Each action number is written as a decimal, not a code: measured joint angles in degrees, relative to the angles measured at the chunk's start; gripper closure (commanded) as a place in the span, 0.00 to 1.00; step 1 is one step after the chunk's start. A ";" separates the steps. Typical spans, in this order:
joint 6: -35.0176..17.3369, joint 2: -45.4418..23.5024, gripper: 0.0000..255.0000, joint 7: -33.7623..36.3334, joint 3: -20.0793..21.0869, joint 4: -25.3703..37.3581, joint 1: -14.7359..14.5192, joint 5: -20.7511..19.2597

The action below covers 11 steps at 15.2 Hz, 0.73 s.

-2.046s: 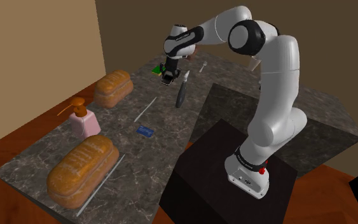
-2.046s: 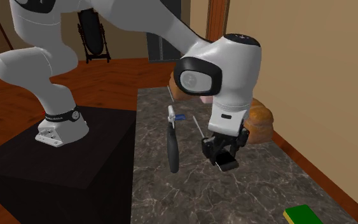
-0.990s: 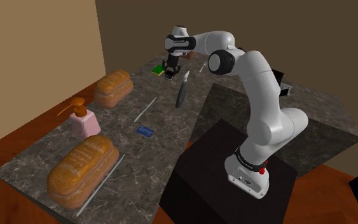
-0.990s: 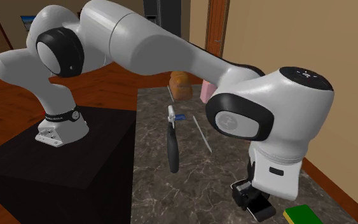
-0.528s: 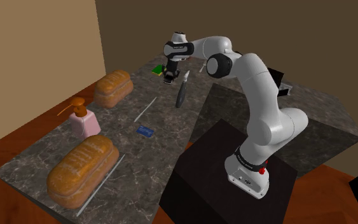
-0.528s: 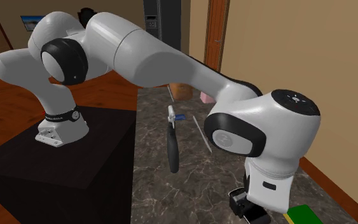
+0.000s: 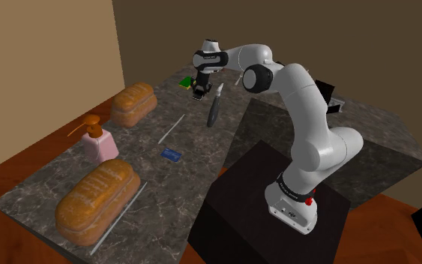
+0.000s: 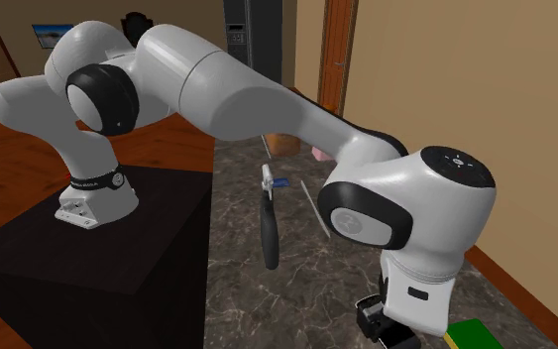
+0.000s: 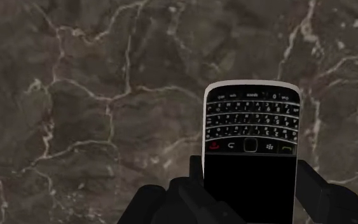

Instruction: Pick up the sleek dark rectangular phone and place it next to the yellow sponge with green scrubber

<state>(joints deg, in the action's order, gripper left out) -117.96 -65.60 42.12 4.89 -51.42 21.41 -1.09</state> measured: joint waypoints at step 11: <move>1.91 4.44 0.00 -0.02 0.10 -2.49 0.35 0.10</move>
<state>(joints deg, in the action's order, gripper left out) -116.04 -61.16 42.10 4.99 -53.90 21.76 -0.99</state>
